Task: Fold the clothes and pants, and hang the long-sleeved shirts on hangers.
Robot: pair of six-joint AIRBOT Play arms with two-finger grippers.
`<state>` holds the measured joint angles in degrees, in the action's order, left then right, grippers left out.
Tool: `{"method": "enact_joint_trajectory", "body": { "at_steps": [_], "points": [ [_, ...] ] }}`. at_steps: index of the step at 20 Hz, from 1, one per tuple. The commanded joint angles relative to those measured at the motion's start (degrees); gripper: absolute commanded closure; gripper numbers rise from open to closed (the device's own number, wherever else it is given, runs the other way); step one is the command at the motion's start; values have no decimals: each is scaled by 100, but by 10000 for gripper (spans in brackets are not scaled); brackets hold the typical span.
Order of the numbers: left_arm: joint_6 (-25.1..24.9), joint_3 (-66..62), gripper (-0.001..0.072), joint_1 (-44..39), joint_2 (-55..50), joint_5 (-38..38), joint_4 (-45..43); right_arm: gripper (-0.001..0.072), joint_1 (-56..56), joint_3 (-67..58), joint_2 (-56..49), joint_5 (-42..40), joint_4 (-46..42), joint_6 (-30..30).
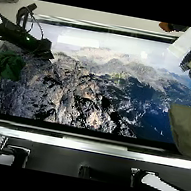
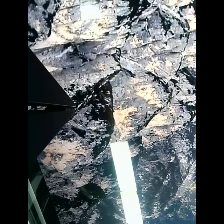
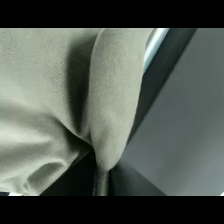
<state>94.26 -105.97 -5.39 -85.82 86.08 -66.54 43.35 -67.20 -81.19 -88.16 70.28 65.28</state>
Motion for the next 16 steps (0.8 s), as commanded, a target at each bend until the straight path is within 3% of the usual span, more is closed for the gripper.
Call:
{"method": "enact_joint_trajectory", "body": {
  "at_steps": [1,4,5,7,8,10,13,16],
  "points": [
    [0,2,689,4,-2,2,0,681,2,313,52,-26,-236,-24],
    [0,2,690,4,-2,2,0,663,2,341,52,28,-433,-24],
    [0,2,689,4,-2,2,0,567,2,341,52,17,-520,-24],
    [0,2,689,4,-2,0,0,223,2,339,55,-39,-627,-15],
    [2,4,689,4,-2,0,0,161,2,330,63,-26,-621,20],
    [4,57,689,4,-9,-17,0,179,0,227,175,195,-284,24],
    [4,192,689,7,-59,-20,-68,410,-26,-66,562,1244,1617,562],
    [28,391,690,7,-33,-33,-728,484,-573,-313,737,1932,3174,1447]
  ]
}}
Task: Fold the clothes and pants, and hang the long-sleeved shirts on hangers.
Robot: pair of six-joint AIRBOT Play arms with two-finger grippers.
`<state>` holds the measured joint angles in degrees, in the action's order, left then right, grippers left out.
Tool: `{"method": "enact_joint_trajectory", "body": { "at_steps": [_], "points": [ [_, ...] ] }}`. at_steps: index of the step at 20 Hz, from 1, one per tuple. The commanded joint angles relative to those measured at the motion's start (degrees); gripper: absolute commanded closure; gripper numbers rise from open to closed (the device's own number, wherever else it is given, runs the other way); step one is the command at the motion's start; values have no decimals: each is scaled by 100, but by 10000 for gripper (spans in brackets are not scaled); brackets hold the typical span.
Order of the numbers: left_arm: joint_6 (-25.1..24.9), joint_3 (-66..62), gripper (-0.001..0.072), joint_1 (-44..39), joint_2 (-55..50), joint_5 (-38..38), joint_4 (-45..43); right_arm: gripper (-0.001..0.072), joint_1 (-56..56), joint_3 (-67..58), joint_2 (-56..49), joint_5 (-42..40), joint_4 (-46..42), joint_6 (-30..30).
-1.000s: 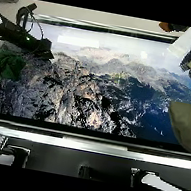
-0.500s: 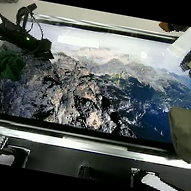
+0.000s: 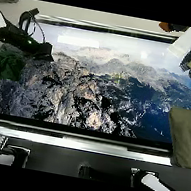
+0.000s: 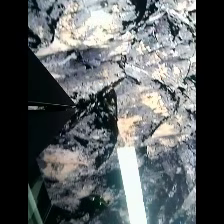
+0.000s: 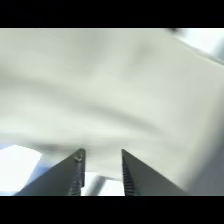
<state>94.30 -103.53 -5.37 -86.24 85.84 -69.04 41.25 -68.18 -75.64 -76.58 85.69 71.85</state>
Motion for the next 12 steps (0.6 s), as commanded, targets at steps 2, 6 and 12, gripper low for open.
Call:
{"method": "enact_joint_trajectory", "body": {
  "at_steps": [2,6,12],
  "points": [
    [20,337,690,4,94,-17,-833,533,-1241,-269,184,721,1884,1362],
    [-4,1416,690,4,741,-505,-1064,604,-3285,-269,184,645,1812,1626],
    [0,3084,689,4,1952,-933,-1464,600,-5123,-269,184,861,1696,1541]
  ]
}}
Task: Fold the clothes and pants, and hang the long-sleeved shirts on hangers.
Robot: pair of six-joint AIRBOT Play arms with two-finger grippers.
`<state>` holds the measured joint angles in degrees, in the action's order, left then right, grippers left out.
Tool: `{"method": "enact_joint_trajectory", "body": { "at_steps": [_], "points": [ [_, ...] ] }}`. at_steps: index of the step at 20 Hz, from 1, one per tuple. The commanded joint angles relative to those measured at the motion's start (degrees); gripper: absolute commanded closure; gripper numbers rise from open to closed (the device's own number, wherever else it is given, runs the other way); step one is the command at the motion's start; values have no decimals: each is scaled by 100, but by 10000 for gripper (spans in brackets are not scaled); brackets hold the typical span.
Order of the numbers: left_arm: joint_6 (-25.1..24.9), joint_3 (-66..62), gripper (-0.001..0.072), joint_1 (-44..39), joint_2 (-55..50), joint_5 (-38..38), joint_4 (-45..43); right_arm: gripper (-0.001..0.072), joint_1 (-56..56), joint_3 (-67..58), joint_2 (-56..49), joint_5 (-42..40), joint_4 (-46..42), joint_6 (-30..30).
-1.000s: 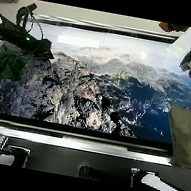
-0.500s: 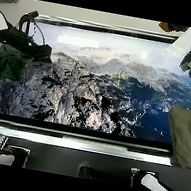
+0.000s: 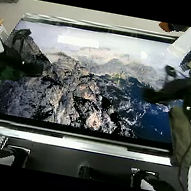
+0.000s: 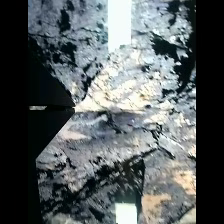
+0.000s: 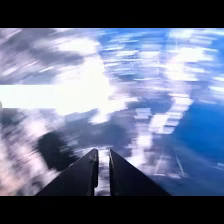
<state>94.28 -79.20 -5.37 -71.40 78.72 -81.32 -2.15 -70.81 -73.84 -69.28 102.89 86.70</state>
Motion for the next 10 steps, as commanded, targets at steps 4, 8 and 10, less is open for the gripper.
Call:
{"method": "enact_joint_trajectory", "body": {
  "at_steps": [4,8,10],
  "points": [
    [42,710,689,-9,461,-20,-249,599,-1036,-7,4,24,15,55],
    [42,710,689,-9,459,-20,-249,600,-1036,-7,4,33,-17,55],
    [42,710,689,-7,459,-17,-249,600,-1036,-7,4,35,-26,55]
  ]
}}
